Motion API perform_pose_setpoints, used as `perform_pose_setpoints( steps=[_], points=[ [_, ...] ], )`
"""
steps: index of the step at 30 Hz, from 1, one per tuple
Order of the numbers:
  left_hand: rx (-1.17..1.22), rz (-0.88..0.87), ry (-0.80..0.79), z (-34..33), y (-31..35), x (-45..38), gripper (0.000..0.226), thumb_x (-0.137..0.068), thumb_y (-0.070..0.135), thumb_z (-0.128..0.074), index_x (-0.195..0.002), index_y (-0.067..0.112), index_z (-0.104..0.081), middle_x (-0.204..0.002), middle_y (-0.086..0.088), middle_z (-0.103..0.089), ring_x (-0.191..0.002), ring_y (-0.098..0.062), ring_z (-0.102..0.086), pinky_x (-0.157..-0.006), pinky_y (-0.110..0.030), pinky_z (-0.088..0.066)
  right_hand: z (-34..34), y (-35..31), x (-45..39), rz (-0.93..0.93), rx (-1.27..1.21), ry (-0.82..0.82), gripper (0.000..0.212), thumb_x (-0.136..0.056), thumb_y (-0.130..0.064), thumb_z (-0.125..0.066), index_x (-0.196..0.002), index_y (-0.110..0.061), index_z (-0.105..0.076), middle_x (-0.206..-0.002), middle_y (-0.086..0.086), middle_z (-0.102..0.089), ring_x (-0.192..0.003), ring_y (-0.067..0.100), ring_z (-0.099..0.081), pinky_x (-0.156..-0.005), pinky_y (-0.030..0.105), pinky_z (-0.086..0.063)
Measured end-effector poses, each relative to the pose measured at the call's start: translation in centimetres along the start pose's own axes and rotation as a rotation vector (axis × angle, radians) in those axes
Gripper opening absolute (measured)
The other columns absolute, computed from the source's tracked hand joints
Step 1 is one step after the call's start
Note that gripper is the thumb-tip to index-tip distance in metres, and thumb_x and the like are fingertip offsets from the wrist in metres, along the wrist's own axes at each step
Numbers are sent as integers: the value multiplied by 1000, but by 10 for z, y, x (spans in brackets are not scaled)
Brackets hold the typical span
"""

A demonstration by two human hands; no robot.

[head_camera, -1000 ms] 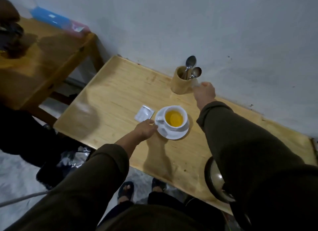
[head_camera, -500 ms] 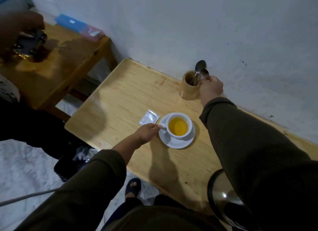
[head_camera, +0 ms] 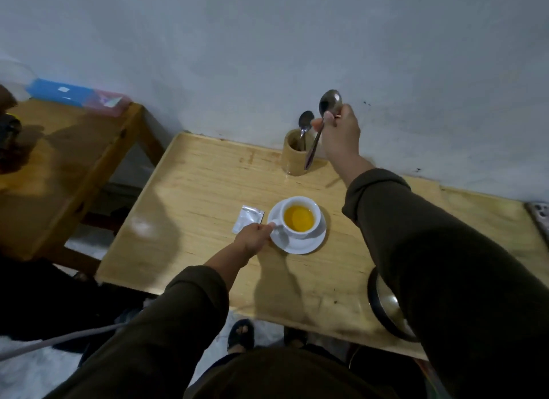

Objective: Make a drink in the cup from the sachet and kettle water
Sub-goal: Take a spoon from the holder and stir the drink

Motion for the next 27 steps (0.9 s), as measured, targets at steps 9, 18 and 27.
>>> perform_pose_setpoints(
  steps=[9, 18, 27],
  points=[
    [48, 31, -59, -1, -3, -10, 40, -82, 51, -55, -84, 11, -59, -75, -8, -59, -83, -25, -53, -82, -37, -40, -17, 64, 79, -258, 618, -313, 12, -85, -11, -61, -96, -8, -59, -91, 14, -71, -82, 32, -68, -67, 33, -54],
    [63, 53, -34, -1, -5, -18, 73, -71, 58, -59, -111, -3, -66, -99, -17, -66, -103, -35, -64, -88, -39, -48, -26, 89, 120, -315, 1032, -492, 19, -84, 0, -61, -103, -3, -56, -114, 18, -67, -100, 29, -66, -57, 28, -42],
    [108, 46, -25, -5, 1, -17, 54, -88, 39, -58, -117, -7, -61, -104, -19, -64, -94, -27, -60, -103, -45, -50, -19, 78, 107, -225, 1029, -469, 28, -90, -6, -54, -118, -1, -56, -118, 18, -60, -101, 31, -65, -82, 33, -54]
  ],
)
Point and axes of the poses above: each hand's wrist, its own x-axis away from the middle knuckle, its own z-axis out of the back of the hand, y = z × x, the point moved 6 cm from there along -x, towards the middle knuckle
